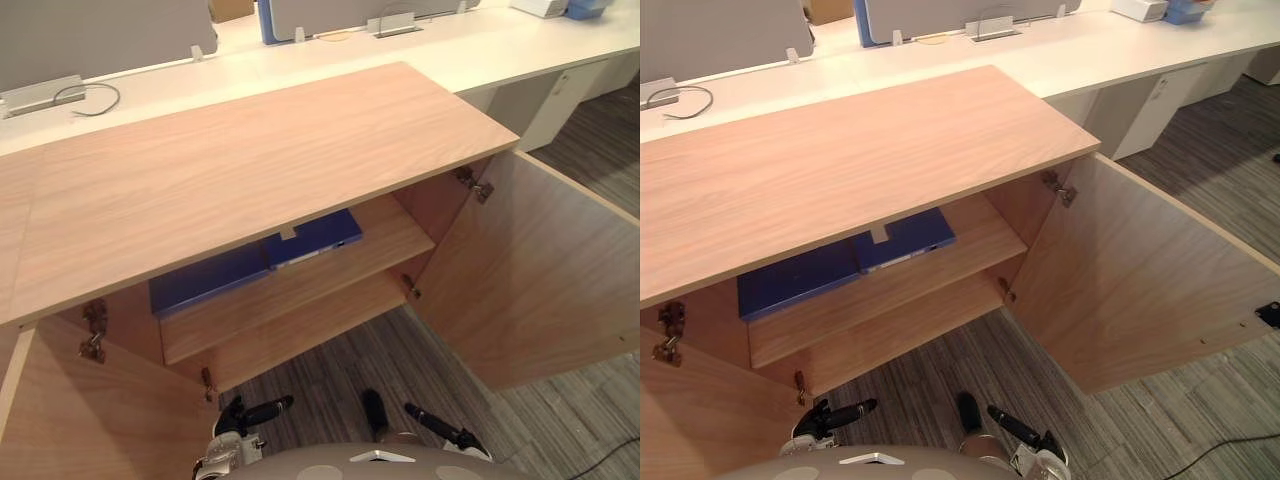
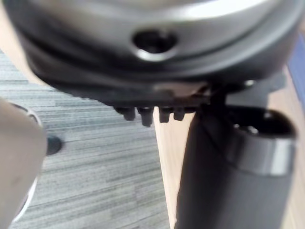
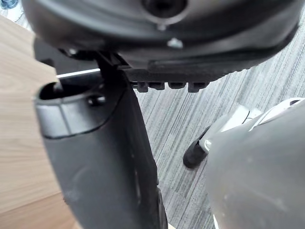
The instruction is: Walk over to the cabinet, pick up the folder, carry it to the office cabinet, place the folder inside the office cabinet, then close the office cabinet door
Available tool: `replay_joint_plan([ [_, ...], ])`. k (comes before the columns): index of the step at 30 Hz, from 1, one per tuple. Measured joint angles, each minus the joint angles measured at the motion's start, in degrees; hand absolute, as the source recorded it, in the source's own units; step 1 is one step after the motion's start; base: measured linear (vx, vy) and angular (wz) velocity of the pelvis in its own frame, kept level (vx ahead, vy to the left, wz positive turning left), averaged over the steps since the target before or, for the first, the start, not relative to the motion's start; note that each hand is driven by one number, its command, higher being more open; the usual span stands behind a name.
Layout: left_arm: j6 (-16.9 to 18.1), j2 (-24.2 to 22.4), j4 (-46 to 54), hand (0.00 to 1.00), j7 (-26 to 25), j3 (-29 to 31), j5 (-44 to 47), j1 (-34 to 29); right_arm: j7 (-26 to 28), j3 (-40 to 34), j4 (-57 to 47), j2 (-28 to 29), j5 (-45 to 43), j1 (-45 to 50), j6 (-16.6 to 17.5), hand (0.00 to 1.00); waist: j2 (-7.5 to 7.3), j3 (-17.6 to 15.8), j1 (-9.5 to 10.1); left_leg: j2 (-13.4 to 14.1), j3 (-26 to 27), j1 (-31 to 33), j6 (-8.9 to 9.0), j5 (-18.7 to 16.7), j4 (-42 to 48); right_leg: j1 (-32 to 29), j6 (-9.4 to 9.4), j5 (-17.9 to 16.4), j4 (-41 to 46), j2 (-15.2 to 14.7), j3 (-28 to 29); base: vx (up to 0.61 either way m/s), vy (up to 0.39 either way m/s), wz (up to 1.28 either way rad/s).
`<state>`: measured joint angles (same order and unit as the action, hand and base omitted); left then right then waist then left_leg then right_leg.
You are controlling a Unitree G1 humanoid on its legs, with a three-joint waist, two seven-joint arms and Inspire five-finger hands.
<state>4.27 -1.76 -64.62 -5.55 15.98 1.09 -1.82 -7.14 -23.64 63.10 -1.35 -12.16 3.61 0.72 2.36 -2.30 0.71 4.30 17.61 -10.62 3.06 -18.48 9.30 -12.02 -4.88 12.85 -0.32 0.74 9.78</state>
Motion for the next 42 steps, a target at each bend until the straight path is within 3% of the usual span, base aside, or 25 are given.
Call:
replay_joint_plan([
  [2,0.46,0.1,0.23,1.0,0.11,1.06,-0.03,-0.35,-0.02,1.91,-0.92,0.2,0.07,0.03,0.34,1.0,-0.92,-0.82,0.09,-0.9,3.78,-0.98,-1.44,0.79,0.58,-2.3,3.9,0.12,4.43,0.36,-8.28,-0.04,-0.02,-1.01],
  [3,0.6,0.16,1.35,1.0,0.3,2.7,-0.05,-0.78,-0.12,2.13,-1.53,0.8,0.08,0.01,0.42,1.0,-1.88,-1.25,0.46,-1.64,6.38,-1.99,-2.74,1.46,0.41,-1.85,8.98,-2.08,4.39,-0.77,-15.83,-0.11,-0.06,-0.98],
  [4,0.73,-1.2,2.1,1.0,0.26,3.61,-0.05,-1.0,0.07,0.46,-2.94,0.15,-0.13,-0.56,-0.14,1.0,0.37,-1.71,0.45,-0.46,8.03,-2.64,-2.9,1.43,-0.54,-3.63,13.44,-9.25,11.21,-4.04,-26.98,-0.1,-0.046,-0.88],
  [5,0.74,-1.84,2.34,1.0,0.28,3.88,-0.06,-1.13,-0.02,-0.09,-3.63,-0.12,-0.07,-0.59,-0.08,1.0,0.41,-1.68,0.32,-0.3,8.61,-3.02,-2.82,1.41,-1.02,-5.43,14.5,-12.2,18.88,-6.58,-30.99,-0.05,-0.032,-0.44],
  [6,0.7,-2.05,2.7,1.0,0.6,4.07,-0.61,-1.28,-0.11,-1.44,-4.5,-0.18,-0.04,0.13,0.1,1.0,0.99,-1.87,-0.32,-0.32,9.3,-3.73,-2.29,1.13,-1.93,-6.79,14.44,-17.16,31.6,-12.06,-36.17,0.04,-0.01,-0.09],
  [8,0.66,-1.6,2.83,1.0,0.74,4.13,-1.73,-2.35,-0.23,-3.81,-4.14,0.04,0.11,0.78,-0.1,1.0,0.24,-1.55,-0.84,-0.4,10.06,-5.28,-1.79,1.39,-2.86,-3.44,12.89,-21.51,38.22,-17.75,-41.44,0.08,-0.095,-0.14],
  [9,0.77,-1.13,3.21,1.0,0.73,4.22,-1.73,-3.06,-0.33,-5.23,-3.98,0.63,0.19,1.21,-0.16,1.0,-0.66,-1.29,-0.68,-1.07,11.09,-6.21,-1.42,1.45,-3.12,-0.57,11.48,-21.71,36.64,-19.71,-43.93,0.1,-0.139,-0.53],
  [10,0.78,-0.65,3.05,1.0,0.73,4.4,-1.61,-3.33,-0.24,-5.6,-3.69,1.09,0.26,1.02,-0.18,1.0,-1.81,-0.99,-0.33,-1.68,11.39,-6.25,-1.25,1.46,-3.08,-0.25,9.11,-22.14,34.8,-19.14,-44.61,0.09,-0.151,-0.91],
  [12,0.41,-0.4,0.08,1.0,0.75,4.85,-1.72,-2.54,0.21,-10.77,-1.76,0.95,0.46,0.35,-0.1,1.0,-0.24,-0.78,-0.32,-0.62,10.3,-3.59,-2.39,1.92,-0.88,1.29,6.97,-20.28,25.4,-13.7,-45.24,0.05,-0.16,-1.01],
  [14,0.5,0.03,-0.06,1.0,0.75,4.02,-1.76,-2.47,-0.07,-13.11,0.38,0.82,0.46,-0.14,-0.68,1.0,-0.21,-0.78,-0.51,-0.81,8.02,-3.14,-3.47,1.71,-2.08,1.27,7.35,-18.37,22.24,-11.82,-43.75,-0.03,-0.13,-0.7],
  [16,0.49,0.8,-0.03,1.0,1.07,2.73,-2.78,-1.81,-0.74,-16.19,1.5,1.32,0.48,-0.51,-1.32,1.0,-0.78,-0.85,-0.61,-0.53,7.51,-3.49,-2.93,1.71,-5.43,-0.01,7.78,-15.17,18.15,-7.89,-41.81,-0.08,-0.107,-0.88],
  [18,0.37,2.26,-0.09,1.0,1.26,1.69,-3.89,-1.3,-0.75,-16.77,1.97,2.06,0.47,-0.24,-1.52,1.0,-2.71,-1.49,-1.54,-0.07,10.15,-2.69,-1.41,2.58,-5.68,-0.86,8.29,-15.45,17.33,-8.71,-43.38,-0.11,-0.087,-0.5],
  [19,0.37,2.31,-0.05,1.0,1.23,1.67,-3.9,-1.23,-0.79,-17.19,2.03,2.06,0.47,0.05,-1.68,1.0,-2.87,-1.49,-1.52,-0.01,10.6,-2.73,-1.19,2.71,-5.91,-0.7,9.15,-16.46,18.58,-9.98,-46.02,-0.06,-0.056,-0.34],
  [20,0.36,2.36,-0.01,1.0,0.71,1.7,-3.84,-1.21,-1.29,-18.76,2.06,2.0,0.46,0.47,-1.75,1.0,-3.02,-1.44,-1.58,-0.04,11.3,-3.06,-0.96,2.87,-5.74,-0.02,8.39,-16.72,21.84,-14.0,-49.57,0.04,-0.006,-0.2],
  [21,0.36,2.44,-0.02,1.0,0.63,1.71,-3.83,-1.33,-1.27,-18.75,2.07,2.01,0.46,0.51,-1.75,1.0,-3.09,-1.43,-1.56,-0.09,11.38,-3.09,-0.94,2.87,-5.64,0.29,7.83,-16.25,21.63,-14.4,-49.61,0.1,-0.015,-0.37],
  [22,0.25,2.88,-0.05,1.0,0.38,1.89,-3.67,-1.4,-1.13,-18.68,2.25,2.07,0.45,0.41,-1.67,1.0,-3.49,-1.26,-1.38,-0.36,11.95,-3.18,-0.63,2.91,-5.48,1.0,5.72,-14.54,19.88,-14.35,-48.44,0.09,-0.032,-0.3],
  [23,0.25,2.91,-0.05,1.0,0.28,1.87,-3.69,-1.41,-0.95,-18.66,2.42,1.99,0.45,0.42,-1.62,1.0,-3.71,-1.09,-1.3,-0.29,12.14,-3.0,-0.24,3.14,-5.43,1.2,5.61,-14.27,19.16,-14.1,-48.41,0.07,-0.065,-0.34],
  [27,0.3,1.6,-0.02,1.0,0.09,1.9,-3.68,-1.52,-0.3,-17.81,2.42,1.86,0.37,-0.65,-1.52,1.0,-2.14,-1.09,-0.99,0.39,13.07,-2.94,0.49,3.58,-5.42,1.71,5.68,-12.48,14.6,-11.38,-46.93,0.06,-0.061,-0.22],
  [32,0.44,2.49,0.71,1.0,-0.39,2.98,-3.46,-2.37,0.5,-7.84,1.62,1.39,-0.05,-3.59,-1.25,1.0,-3.77,-0.57,-0.8,0.58,14.12,-1.88,1.15,4.71,-3.84,3.17,5.97,-7.86,4.89,-7.17,-42.95,0.07,-0.051,-0.4],
  [36,0.44,2.89,0.78,1.0,-0.33,2.85,-2.35,-2.5,-0.02,-6.6,-7.11,-0.67,-1.66,-4.27,-1.05,1.0,-3.91,-0.37,-0.89,0.43,13.72,-1.22,1.16,4.7,-3.2,3.99,6.22,-5.39,-0.48,-5.32,-41.12,0.06,-0.001,-0.24],
  [40,0.44,3.35,0.78,1.0,-0.36,2.29,-0.74,-2.75,-1.36,-6.62,-14.88,-5.39,-2.37,-4.89,1.51,1.0,-3.88,-0.05,-0.91,0.35,13.18,0.49,1.47,4.48,0.61,4.73,6.17,-4.17,-3.3,-5.42,-40.03,0.07,0.042,-0.1],
  [42,0.52,3.86,0.68,1.0,-0.24,1.06,0.17,-3.15,-2.16,-6.13,-15.79,-8.62,-2.83,-6.56,3.14,1.0,-3.79,0.66,-0.83,0.78,11.97,1.66,1.04,0.73,0.23,5.52,5.9,-3.88,-3.78,-6.3,-38.82,0.02,0.097,-0.16],
])
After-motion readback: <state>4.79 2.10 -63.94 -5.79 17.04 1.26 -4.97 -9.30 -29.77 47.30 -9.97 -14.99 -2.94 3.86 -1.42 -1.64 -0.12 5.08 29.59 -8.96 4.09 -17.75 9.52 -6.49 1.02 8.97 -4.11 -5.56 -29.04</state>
